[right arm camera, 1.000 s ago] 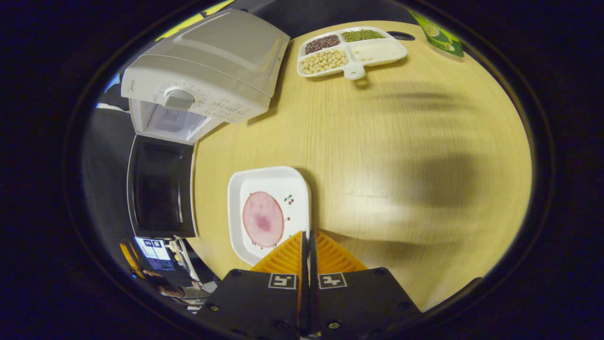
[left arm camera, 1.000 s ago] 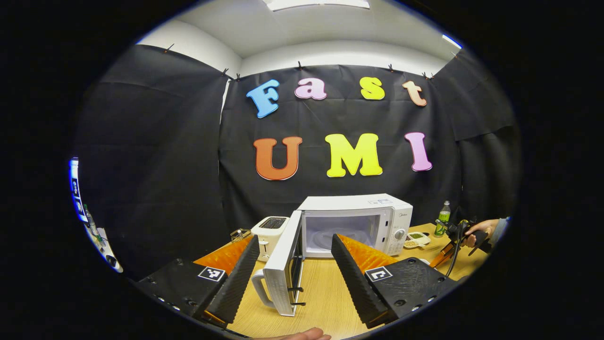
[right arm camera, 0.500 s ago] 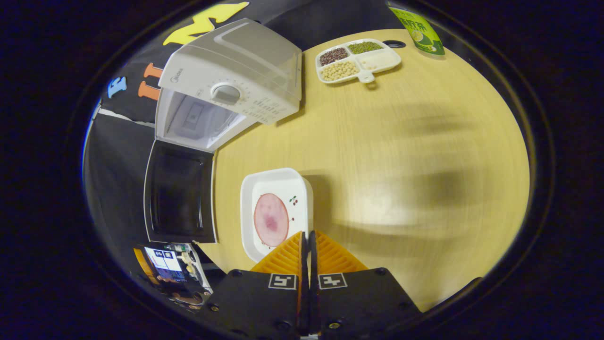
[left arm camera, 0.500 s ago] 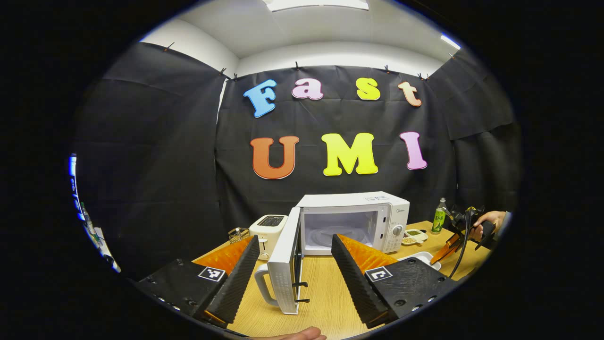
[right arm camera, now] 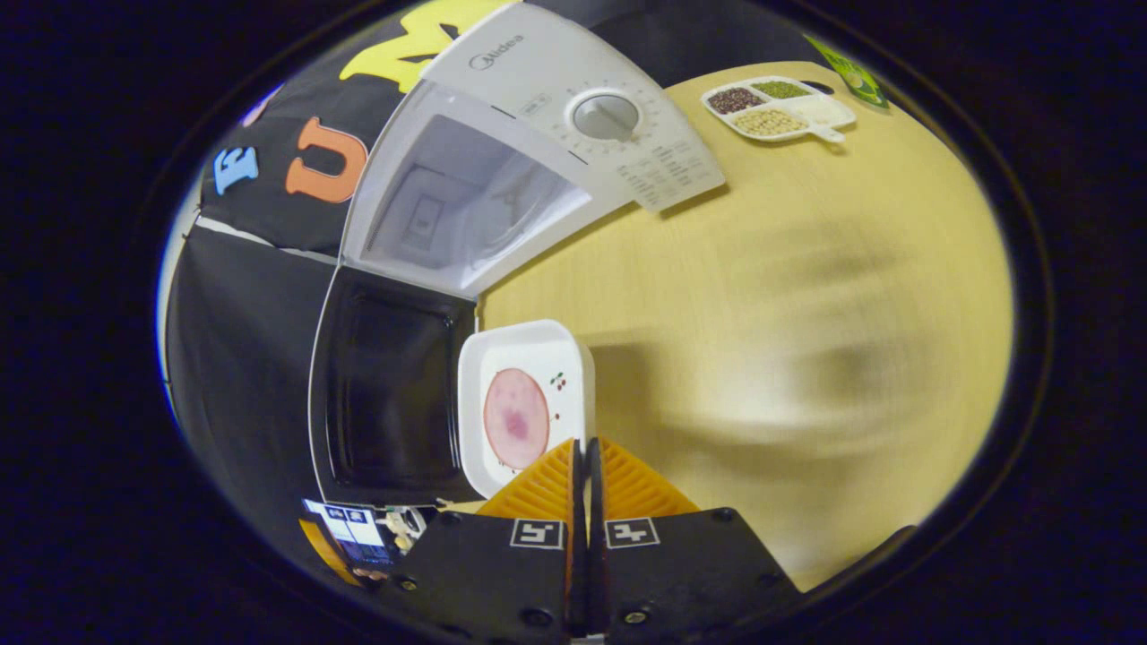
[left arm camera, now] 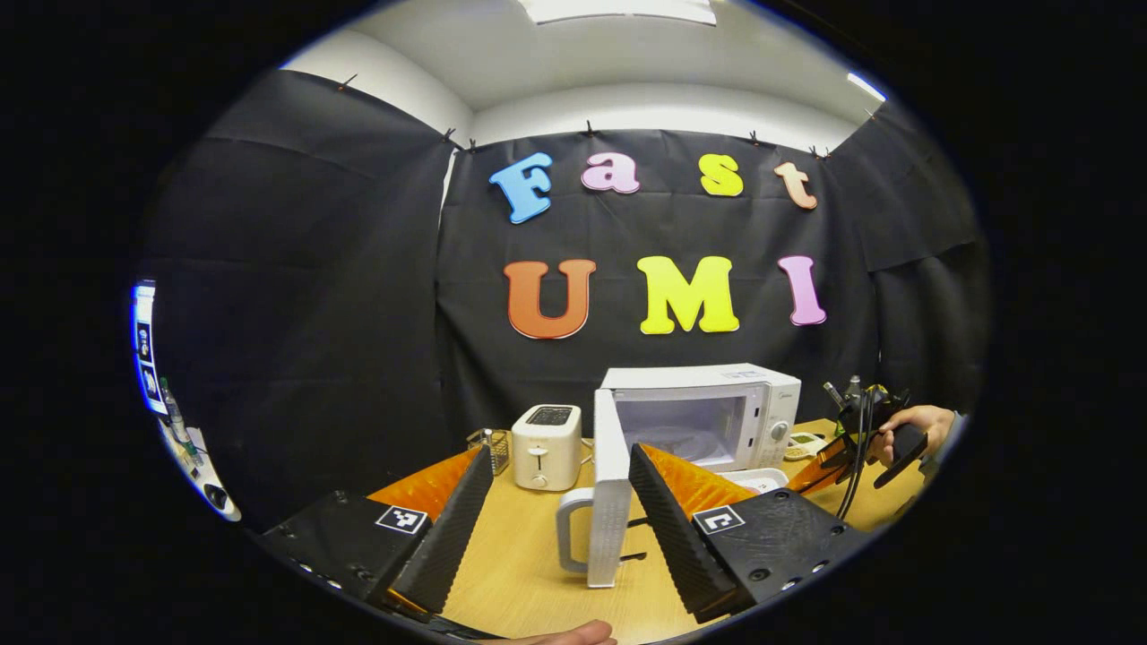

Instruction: Open the microwave oven with the left hand, put the food in, and close the microwave oven.

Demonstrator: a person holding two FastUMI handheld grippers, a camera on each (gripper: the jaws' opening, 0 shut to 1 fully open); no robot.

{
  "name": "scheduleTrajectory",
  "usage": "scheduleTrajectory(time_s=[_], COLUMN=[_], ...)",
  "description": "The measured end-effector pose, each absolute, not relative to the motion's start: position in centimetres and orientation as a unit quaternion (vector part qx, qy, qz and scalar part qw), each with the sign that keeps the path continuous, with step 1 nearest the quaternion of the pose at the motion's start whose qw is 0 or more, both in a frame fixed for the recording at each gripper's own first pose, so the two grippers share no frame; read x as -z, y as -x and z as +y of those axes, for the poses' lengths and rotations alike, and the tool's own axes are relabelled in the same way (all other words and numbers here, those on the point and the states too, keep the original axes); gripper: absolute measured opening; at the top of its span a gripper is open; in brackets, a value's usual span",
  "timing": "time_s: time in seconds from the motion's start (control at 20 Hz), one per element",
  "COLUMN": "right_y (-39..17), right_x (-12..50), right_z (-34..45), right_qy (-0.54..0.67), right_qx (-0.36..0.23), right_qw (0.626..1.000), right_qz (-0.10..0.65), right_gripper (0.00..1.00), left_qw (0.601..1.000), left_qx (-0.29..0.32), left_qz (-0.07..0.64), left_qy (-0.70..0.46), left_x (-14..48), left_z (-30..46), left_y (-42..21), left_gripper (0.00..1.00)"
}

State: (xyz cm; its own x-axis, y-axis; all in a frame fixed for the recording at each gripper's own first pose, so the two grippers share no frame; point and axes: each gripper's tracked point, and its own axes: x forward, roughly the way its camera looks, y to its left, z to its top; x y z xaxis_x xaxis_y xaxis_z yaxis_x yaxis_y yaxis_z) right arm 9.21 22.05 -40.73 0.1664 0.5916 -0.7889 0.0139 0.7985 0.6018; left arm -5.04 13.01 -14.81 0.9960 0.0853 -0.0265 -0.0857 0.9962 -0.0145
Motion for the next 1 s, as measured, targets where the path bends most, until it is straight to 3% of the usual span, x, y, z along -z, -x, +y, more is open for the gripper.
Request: scheduleTrajectory(time_s=[0.35,0.55,0.9,1.0], right_y=[-14.9,-18.9,-25.2,-27.0], right_x=[40.6,41.3,43.8,44.6], right_z=[30.0,32.2,33.9,35.1], right_qy=[-0.324,-0.37,-0.509,-0.53], right_qx=[-0.147,-0.069,0.065,0.076], right_qw=[0.774,0.801,0.772,0.764], right_qz=[0.524,0.465,0.375,0.36], right_gripper=[0.04,0.04,0.04,0.04], left_qw=[0.998,0.997,0.998,0.999], left_qx=[-0.06,-0.068,-0.055,-0.051], left_qz=[0.013,0.021,0.006,0.009], left_qy=[0.022,0.014,-0.005,-0.01], left_x=[15.9,16.7,16.2,16.6], left_z=[16.8,18.2,18.5,18.1], left_y=[5.9,5.9,5.4,5.1], left_gripper=[0.92,0.93,0.93,0.93])
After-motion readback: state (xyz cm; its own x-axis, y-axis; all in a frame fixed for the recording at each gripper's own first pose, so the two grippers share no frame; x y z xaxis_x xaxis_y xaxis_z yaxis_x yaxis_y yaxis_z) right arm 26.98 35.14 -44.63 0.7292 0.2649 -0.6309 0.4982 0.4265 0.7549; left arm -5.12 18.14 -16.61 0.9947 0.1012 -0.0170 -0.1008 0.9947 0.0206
